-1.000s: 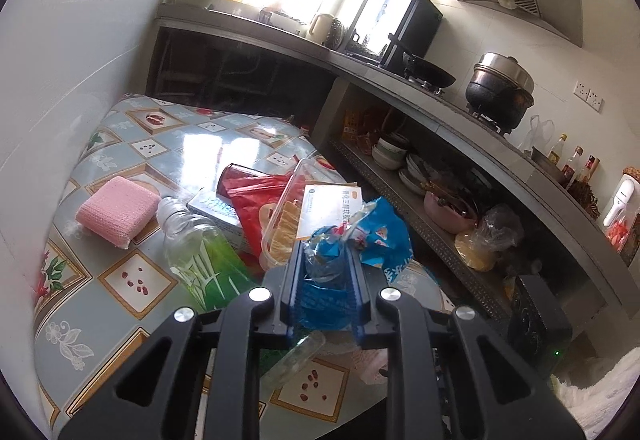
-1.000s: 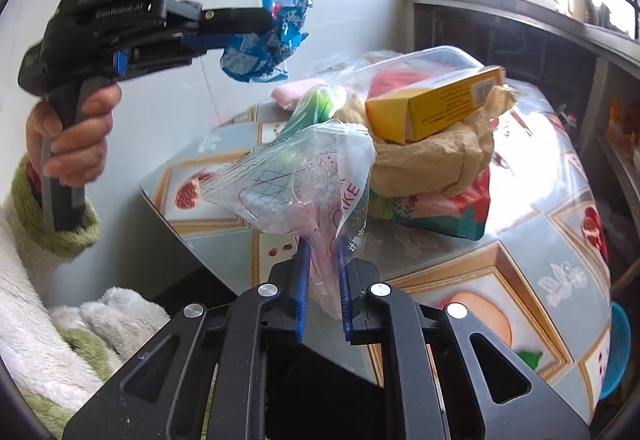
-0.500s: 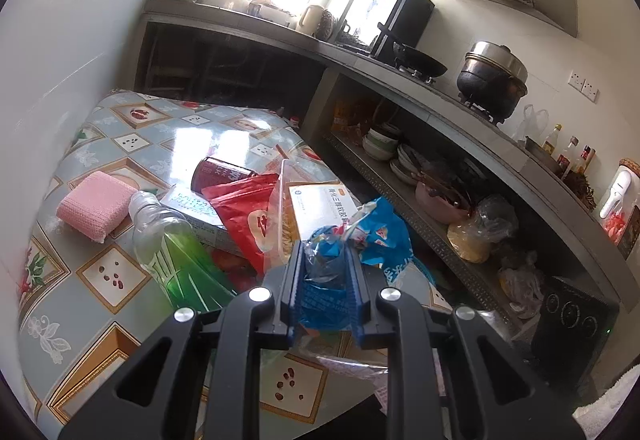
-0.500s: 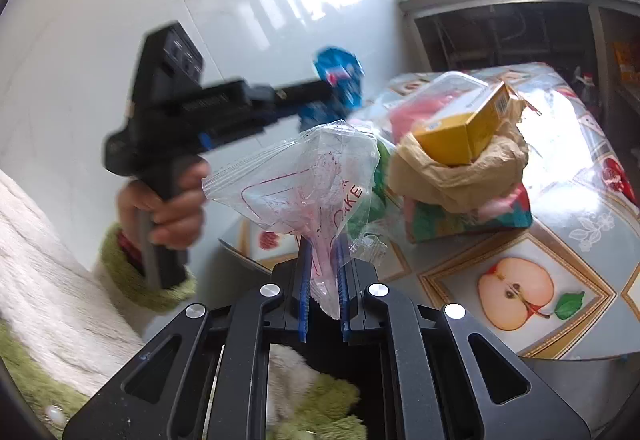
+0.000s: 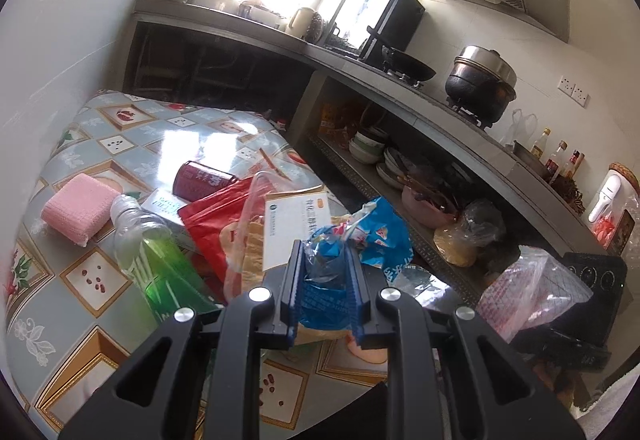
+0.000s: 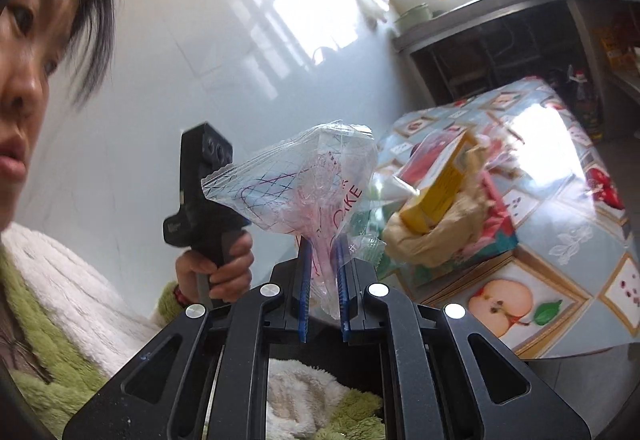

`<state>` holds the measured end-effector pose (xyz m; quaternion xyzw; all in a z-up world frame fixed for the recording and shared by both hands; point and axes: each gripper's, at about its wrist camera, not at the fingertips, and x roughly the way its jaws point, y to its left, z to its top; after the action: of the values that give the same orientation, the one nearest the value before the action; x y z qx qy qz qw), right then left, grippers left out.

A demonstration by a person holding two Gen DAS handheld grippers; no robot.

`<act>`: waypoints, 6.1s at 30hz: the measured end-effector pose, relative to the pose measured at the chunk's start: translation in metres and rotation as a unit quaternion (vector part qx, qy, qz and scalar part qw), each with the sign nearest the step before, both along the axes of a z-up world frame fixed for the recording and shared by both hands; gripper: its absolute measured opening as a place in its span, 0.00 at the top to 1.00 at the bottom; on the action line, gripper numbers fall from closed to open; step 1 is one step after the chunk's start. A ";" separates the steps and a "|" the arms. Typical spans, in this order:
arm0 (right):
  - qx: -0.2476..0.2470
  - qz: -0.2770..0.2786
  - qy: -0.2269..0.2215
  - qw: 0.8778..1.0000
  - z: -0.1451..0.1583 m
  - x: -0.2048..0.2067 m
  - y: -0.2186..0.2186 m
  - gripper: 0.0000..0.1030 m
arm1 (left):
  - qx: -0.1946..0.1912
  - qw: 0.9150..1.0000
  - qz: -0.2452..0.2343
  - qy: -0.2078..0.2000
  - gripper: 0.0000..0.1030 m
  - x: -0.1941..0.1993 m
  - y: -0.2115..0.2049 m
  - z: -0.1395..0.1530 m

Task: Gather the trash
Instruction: 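Carry the blue wrapper and clear bag over the blue wastebasket with both tools, then open both tools to drop the wrapper and bag into the wastebasket, then move both tools back toward the table trash pile, then grasp the yellow medicine box with the left tool while the right tool grasps the brown paper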

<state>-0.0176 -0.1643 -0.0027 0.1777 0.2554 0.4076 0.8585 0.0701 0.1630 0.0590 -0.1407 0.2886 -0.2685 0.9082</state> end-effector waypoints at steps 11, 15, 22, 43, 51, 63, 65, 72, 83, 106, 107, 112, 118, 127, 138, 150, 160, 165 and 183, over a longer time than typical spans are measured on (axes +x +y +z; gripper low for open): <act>-0.041 -0.302 0.022 0.952 0.010 -0.019 -0.156 0.89 | 0.018 0.987 -0.157 0.025 0.82 0.065 -0.152 0.057; -0.048 -0.377 0.066 0.923 -0.026 -0.003 -0.213 0.88 | 0.091 0.968 -0.220 0.078 0.81 0.109 -0.263 0.043; -0.017 -0.445 0.182 0.877 -0.118 0.057 -0.296 0.88 | 0.214 0.913 -0.262 0.231 0.81 0.191 -0.437 -0.058; -0.002 -0.530 0.332 0.780 -0.261 0.205 -0.393 0.36 | 0.249 0.907 -0.191 0.280 0.30 0.313 -0.584 -0.222; -0.023 -0.541 0.292 0.788 -0.233 0.191 -0.370 0.34 | 0.225 0.921 -0.192 0.254 0.30 0.310 -0.560 -0.174; -0.165 -0.551 0.183 0.797 -0.091 0.124 -0.262 0.08 | 0.194 0.941 -0.245 0.134 0.25 0.221 -0.431 -0.012; -0.180 -0.547 0.164 0.801 -0.067 0.110 -0.244 0.07 | 0.173 0.942 -0.254 0.137 0.22 0.201 -0.394 0.001; -0.273 -0.504 0.127 0.810 -0.022 0.099 -0.169 0.07 | 0.109 0.959 -0.210 0.153 0.06 0.142 -0.263 0.006; -0.285 -0.414 0.037 0.864 0.002 0.084 -0.074 0.07 | 0.055 0.991 -0.053 0.105 0.06 0.069 -0.091 -0.018; -0.121 -0.198 0.082 0.969 -0.009 0.141 0.036 0.24 | 0.007 0.993 -0.049 0.107 0.06 0.083 -0.022 -0.052; -0.115 -0.195 0.095 0.969 -0.015 0.144 0.036 0.26 | 0.015 0.993 -0.050 0.109 0.06 0.087 -0.026 -0.052; -0.105 -0.186 0.120 0.970 -0.030 0.145 0.033 0.33 | 0.070 0.988 -0.046 0.127 0.06 0.107 -0.048 -0.058; -0.097 -0.172 0.127 0.972 -0.035 0.145 0.029 0.35 | 0.100 0.981 -0.032 0.165 0.09 0.125 -0.061 -0.075; -0.082 -0.135 0.134 0.978 -0.045 0.150 0.033 0.39 | 0.081 0.971 -0.011 0.224 0.19 0.139 -0.053 -0.093; -0.067 -0.117 0.130 0.982 -0.041 0.145 0.033 0.40 | 0.043 0.971 0.005 0.234 0.31 0.134 -0.044 -0.085; -0.108 -0.075 0.102 0.986 -0.034 0.135 0.066 0.32 | -0.001 0.978 0.017 0.207 0.32 0.127 -0.026 -0.072; -0.246 -0.051 -0.042 0.967 -0.015 0.112 0.115 0.10 | -0.041 0.987 0.028 0.151 0.33 0.113 -0.005 -0.045; -0.326 -0.035 -0.087 0.941 -0.027 0.111 0.141 0.08 | -0.048 0.988 0.031 0.146 0.34 0.111 0.003 -0.043; -0.364 -0.047 -0.053 0.929 -0.041 0.120 0.152 0.68 | -0.082 0.989 0.030 0.121 0.34 0.108 0.021 -0.036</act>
<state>0.1021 -0.0122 -0.0434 -0.1573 0.3323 0.2547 0.8944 0.1776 0.1845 0.0230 -0.2552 0.3692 -0.2451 0.8594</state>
